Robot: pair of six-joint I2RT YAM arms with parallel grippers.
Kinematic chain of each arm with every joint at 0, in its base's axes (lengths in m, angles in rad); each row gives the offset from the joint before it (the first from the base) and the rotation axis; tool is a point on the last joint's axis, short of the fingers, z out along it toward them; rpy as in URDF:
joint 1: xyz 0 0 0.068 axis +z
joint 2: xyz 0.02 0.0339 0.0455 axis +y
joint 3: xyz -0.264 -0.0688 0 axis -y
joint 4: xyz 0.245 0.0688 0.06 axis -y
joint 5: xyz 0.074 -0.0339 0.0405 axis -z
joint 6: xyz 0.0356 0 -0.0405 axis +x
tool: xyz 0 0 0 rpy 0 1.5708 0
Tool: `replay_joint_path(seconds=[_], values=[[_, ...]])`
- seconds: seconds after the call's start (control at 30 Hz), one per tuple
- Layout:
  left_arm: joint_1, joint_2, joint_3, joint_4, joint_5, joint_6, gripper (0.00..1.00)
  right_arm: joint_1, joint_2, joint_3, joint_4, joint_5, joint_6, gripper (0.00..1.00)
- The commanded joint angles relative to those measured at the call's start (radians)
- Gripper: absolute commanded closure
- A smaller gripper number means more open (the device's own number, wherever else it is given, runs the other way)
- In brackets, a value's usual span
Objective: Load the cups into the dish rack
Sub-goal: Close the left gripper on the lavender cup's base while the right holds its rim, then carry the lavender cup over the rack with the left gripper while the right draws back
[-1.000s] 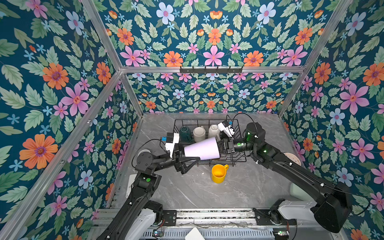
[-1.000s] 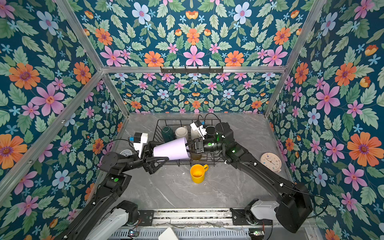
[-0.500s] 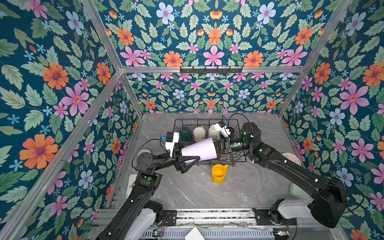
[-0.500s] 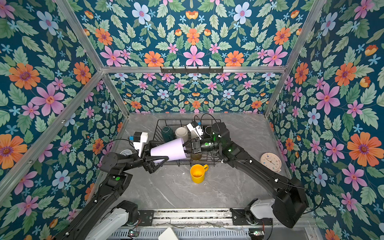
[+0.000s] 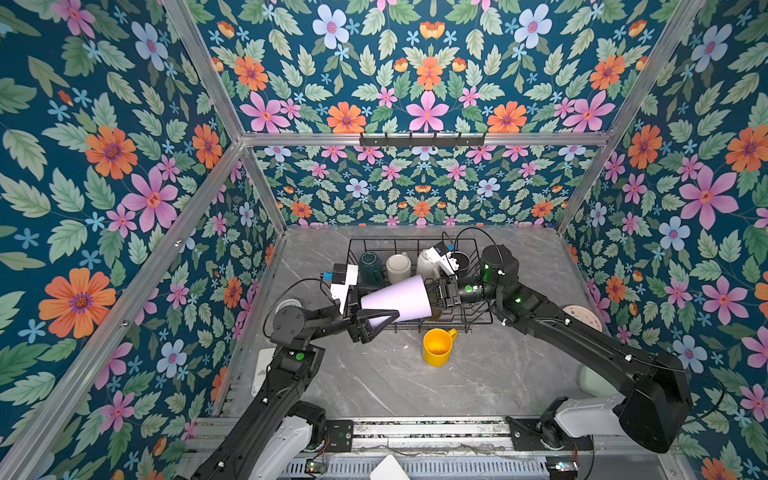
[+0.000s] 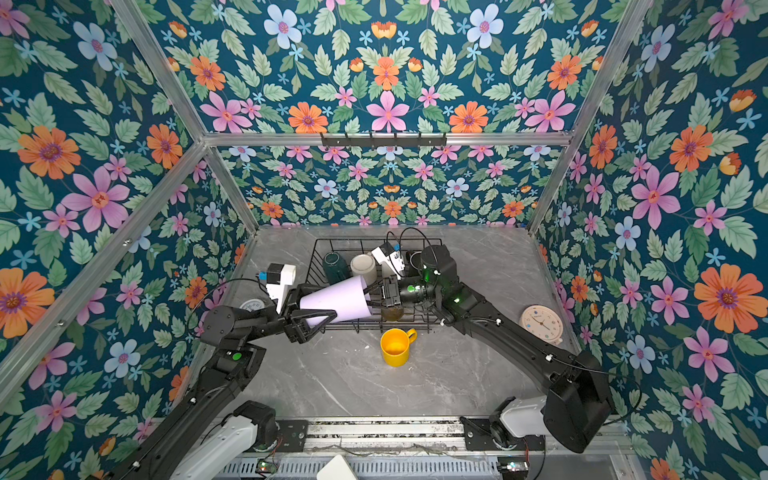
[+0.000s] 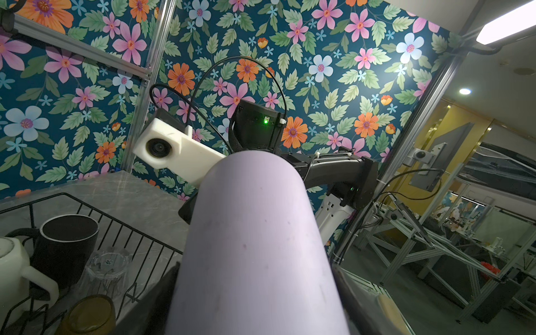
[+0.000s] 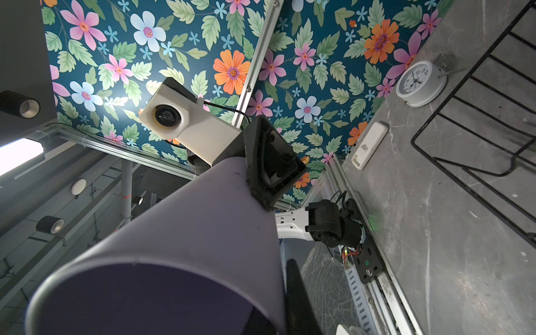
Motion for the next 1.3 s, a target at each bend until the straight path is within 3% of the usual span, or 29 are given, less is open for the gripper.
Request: replay_joint_path(seconds=[0.0,0.2,0.43,0.83,1.03,1.27], values=[[-0.001,0.0,0.004,0.049,0.018,0.002,0.35,0.001,-0.001,0.003,0.04,-0.013,0.007,1.0],[0.0,-0.003,0.01,0.05,0.014,-0.001,0.7,0.001,-0.009,0.004,0.001,0.003,-0.011,0.99],[0.0,-0.011,0.018,0.036,0.002,0.006,0.99,-0.001,-0.032,0.014,-0.076,0.032,-0.051,0.82],[0.0,-0.038,0.035,-0.045,-0.017,0.046,1.0,-0.074,-0.111,0.001,-0.238,0.12,-0.123,0.49],[-0.001,-0.049,0.038,-0.077,-0.031,0.06,1.0,-0.146,-0.236,-0.03,-0.468,0.38,-0.242,0.21],[-0.001,-0.047,0.064,-0.156,-0.05,0.099,1.0,-0.148,-0.311,-0.039,-0.604,0.592,-0.333,0.06]])
